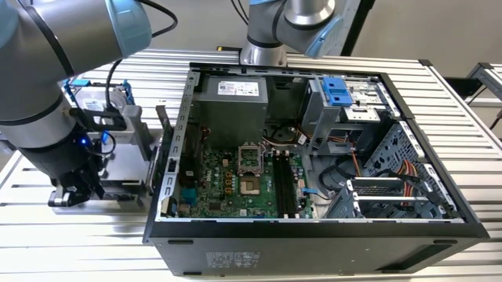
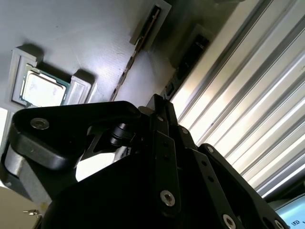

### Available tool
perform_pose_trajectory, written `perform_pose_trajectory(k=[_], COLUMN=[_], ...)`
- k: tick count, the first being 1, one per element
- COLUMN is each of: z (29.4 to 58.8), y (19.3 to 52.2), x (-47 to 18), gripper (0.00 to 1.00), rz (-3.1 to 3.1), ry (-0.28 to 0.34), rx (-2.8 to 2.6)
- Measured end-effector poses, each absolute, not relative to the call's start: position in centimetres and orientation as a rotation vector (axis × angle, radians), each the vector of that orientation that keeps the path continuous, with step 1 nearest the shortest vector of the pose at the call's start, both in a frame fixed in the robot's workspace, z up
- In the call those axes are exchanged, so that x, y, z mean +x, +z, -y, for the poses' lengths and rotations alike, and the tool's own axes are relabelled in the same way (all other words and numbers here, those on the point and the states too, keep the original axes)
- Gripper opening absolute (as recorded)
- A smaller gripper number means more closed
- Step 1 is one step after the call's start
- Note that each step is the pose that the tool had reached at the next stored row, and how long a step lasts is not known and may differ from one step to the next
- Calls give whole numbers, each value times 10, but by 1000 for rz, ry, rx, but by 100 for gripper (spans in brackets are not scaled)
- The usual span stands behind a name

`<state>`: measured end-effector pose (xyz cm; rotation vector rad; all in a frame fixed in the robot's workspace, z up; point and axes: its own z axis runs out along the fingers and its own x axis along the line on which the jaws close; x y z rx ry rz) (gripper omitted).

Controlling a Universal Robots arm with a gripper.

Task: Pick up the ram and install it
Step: 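Pick up the ram and move it above insertion slot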

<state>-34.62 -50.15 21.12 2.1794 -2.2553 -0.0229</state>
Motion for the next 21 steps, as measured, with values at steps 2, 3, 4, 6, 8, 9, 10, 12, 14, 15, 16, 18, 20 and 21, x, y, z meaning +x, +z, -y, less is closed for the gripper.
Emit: perform_pose_trajectory(k=[2, 3, 4, 6, 8, 9, 10, 12, 14, 15, 16, 18, 20, 21], z=[502, 502, 502, 502, 502, 502, 502, 502, 502, 502, 502, 502, 502, 502], y=[212, 212, 213, 214, 214, 214, 215, 215, 216, 216, 217, 218, 219, 219], x=[-346, -346, -346, -346, -346, -346, -346, -346, -346, -346, -346, -346, -346, -346], gripper=[0, 0, 0, 0, 0, 0, 0, 0, 0, 0, 0, 0, 0, 0], rz=[2255, 2255, 2255, 2255, 2255, 2255, 2255, 2255, 2255, 2255, 2255, 2255, 2255, 2255], ry=[-23, -23, -23, -23, -23, -23, -23, -23, -23, -23, -23, -23, -23, -23], rx=[2179, 2180, 2179, 2179, 2179, 2179, 2179, 2179, 2179, 2179, 2179, 2179, 2179, 2179])
